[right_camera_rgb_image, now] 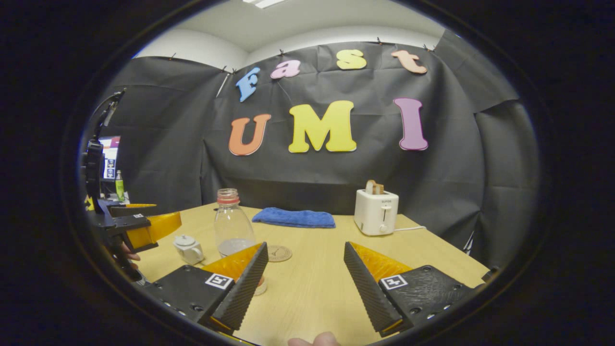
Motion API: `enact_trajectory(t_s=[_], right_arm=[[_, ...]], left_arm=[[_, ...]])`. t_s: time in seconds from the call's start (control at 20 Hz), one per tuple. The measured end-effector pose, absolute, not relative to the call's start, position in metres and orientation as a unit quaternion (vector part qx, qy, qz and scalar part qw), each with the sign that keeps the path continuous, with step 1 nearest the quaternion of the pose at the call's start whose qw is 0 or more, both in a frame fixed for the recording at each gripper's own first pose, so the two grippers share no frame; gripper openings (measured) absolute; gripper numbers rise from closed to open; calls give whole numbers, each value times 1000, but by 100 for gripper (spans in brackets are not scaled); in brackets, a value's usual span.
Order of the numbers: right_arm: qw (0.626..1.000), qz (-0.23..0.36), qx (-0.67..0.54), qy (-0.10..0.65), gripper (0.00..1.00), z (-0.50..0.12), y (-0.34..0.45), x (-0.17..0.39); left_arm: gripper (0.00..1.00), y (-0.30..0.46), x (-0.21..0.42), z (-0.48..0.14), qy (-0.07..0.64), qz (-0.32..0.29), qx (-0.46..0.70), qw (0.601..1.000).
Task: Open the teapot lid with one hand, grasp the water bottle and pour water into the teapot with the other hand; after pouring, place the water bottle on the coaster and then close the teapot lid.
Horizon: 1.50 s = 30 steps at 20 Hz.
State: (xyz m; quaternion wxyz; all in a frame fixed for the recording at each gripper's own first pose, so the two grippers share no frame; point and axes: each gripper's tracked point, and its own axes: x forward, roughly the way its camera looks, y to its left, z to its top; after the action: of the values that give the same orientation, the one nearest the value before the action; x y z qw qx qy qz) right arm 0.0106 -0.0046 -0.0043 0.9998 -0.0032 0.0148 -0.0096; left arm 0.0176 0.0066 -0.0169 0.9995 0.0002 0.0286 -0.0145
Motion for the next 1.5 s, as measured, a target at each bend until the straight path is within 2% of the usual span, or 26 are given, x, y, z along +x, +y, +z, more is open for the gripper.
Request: enact_trajectory(t_s=[0.45,0.65,1.15,1.4,1.5], right_arm=[[1000,-14,7,27,95,-10,-8,13],[999,-27,13,31,95,-15,-21,13],[998,-36,12,43,95,-24,-29,15],[998,-32,11,48,95,-27,-27,17],[998,-30,8,47,97,-27,-26,16]], left_arm=[[96,20,34,-42,70,-18,-5,997],[92,27,45,-58,99,-14,6,995],[59,38,63,-84,148,-14,28,989],[38,39,65,-92,159,-21,43,986],[34,41,67,-92,162,-19,45,986]])
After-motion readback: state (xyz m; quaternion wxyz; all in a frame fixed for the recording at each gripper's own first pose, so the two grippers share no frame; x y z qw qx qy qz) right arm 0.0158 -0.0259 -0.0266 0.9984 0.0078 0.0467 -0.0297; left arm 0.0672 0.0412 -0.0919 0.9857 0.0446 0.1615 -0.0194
